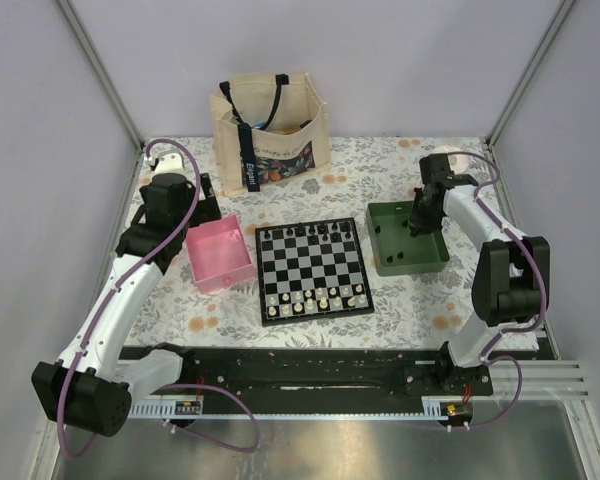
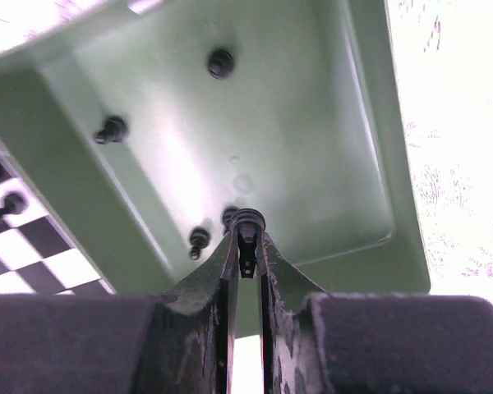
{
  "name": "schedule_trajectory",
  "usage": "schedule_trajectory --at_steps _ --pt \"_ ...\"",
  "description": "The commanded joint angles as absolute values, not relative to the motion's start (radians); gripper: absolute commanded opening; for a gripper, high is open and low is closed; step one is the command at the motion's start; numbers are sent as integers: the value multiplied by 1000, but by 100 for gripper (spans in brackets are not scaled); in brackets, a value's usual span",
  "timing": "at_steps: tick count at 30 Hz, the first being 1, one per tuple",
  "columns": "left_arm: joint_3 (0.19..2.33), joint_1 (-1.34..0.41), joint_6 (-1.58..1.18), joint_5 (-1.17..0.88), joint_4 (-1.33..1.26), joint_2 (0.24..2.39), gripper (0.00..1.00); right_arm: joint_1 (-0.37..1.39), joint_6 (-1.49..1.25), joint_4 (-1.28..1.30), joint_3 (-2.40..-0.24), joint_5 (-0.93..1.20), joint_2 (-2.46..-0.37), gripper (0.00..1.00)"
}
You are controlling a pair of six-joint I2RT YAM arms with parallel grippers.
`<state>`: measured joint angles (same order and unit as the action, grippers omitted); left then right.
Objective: Set up the chess pieces on the board
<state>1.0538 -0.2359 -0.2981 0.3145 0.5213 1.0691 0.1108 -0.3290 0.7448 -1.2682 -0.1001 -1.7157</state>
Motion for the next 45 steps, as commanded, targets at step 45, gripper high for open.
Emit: schedule_trajectory --at_steps 45 --pt "1066 -238 -298 311 485 1042 99 732 -135 1072 -2356 57 -2281 6"
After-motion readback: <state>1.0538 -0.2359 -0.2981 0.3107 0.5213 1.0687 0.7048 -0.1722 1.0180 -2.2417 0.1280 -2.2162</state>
